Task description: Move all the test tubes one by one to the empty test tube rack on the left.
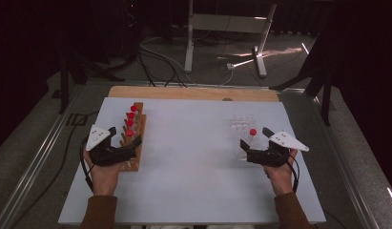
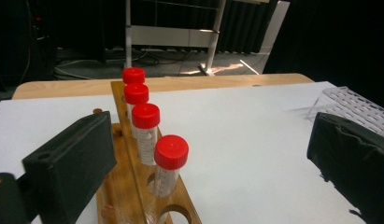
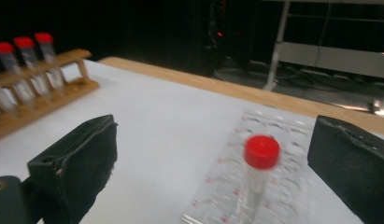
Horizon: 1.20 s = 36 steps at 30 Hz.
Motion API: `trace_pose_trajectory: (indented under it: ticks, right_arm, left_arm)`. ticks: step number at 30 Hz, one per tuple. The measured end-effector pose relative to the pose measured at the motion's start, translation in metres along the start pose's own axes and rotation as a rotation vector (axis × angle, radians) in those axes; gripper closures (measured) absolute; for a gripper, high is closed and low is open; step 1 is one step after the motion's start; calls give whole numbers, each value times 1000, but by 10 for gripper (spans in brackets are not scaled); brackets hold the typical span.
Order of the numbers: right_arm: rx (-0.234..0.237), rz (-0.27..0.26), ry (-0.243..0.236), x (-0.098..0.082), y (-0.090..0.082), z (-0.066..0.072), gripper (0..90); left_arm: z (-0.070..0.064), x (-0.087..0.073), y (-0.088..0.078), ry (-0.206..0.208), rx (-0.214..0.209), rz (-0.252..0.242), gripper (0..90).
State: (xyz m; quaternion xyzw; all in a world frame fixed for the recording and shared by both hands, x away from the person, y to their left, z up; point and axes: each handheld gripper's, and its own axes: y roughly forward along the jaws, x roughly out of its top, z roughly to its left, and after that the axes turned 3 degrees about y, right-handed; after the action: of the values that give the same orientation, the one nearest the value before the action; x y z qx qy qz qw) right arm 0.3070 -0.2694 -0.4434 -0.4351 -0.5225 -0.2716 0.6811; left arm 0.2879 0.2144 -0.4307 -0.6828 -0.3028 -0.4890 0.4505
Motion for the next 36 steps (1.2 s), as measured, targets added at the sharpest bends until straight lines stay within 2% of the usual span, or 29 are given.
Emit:
trace_pose_trajectory:
  ticks: [3,8,11,13,16,19,24,28,36]
  right_arm:
    - [-25,16,9,-4,3,-4,22]
    - [-54,59,10,-10,11,-9,93]
    - [-85,73,19,-13,16,-13,217]
    - [-108,81,15,-18,19,-15,403]
    - [-135,91,9,-24,24,-18,509]
    - [-136,97,13,-27,28,-19,578]
    - [-153,117,-11,-30,33,-15,657]
    - [-177,110,0,-31,34,-14,723]
    - [-181,86,0,-28,32,-11,742]
  left_arm:
    - [0,-1,0,-3,-6,-1,6]
    - [-1,-2,-1,-4,-8,-3,6]
    - [-2,-2,-1,-6,-10,-4,6]
    - [-2,-3,-1,-9,-7,-3,6]
    - [0,-4,-2,-12,-3,-1,6]
    - [2,-6,-3,-25,0,-3,7]
    - [4,-6,-6,-36,-1,-12,6]
    - [4,-5,-7,-37,-1,-16,6]
    - [3,-6,-8,-35,-4,-19,6]
